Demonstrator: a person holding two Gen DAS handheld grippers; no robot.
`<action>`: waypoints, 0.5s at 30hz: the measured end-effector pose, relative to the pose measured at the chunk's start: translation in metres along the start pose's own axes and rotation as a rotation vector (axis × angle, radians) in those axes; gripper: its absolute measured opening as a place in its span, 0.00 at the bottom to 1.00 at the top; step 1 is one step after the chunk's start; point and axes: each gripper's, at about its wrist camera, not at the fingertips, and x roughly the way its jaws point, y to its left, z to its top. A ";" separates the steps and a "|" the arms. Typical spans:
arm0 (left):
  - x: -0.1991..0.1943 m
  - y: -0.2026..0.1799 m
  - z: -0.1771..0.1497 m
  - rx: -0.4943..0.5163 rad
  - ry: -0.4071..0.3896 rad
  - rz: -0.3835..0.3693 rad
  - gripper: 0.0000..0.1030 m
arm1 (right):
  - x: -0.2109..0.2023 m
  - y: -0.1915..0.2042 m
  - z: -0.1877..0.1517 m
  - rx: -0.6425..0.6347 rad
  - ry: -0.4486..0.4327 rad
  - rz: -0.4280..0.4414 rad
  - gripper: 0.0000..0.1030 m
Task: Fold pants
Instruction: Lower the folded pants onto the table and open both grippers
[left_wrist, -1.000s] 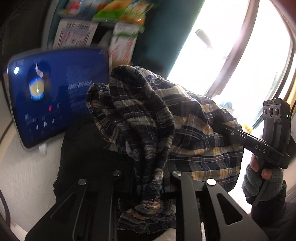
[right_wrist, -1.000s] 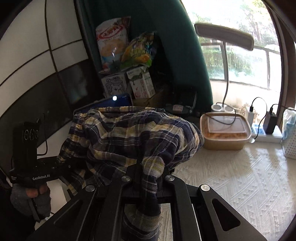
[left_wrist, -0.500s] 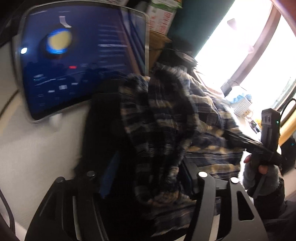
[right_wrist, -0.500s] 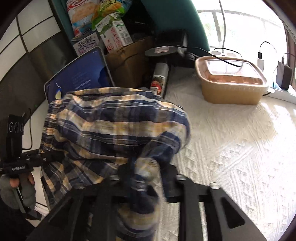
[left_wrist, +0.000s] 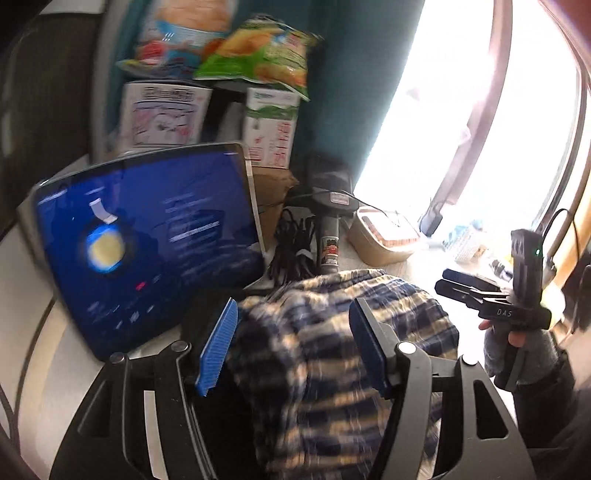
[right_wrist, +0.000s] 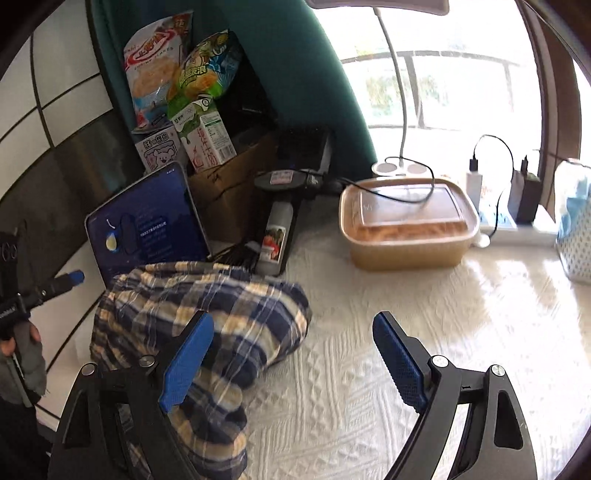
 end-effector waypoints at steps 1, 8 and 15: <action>0.014 -0.001 0.003 0.008 0.020 0.010 0.61 | 0.005 0.002 0.003 -0.017 0.001 -0.006 0.87; 0.083 0.012 -0.001 0.043 0.188 0.131 0.61 | 0.044 0.004 0.002 -0.089 0.088 -0.078 0.87; 0.101 0.023 -0.010 0.048 0.216 0.152 0.63 | 0.073 0.000 -0.002 -0.145 0.108 -0.131 0.87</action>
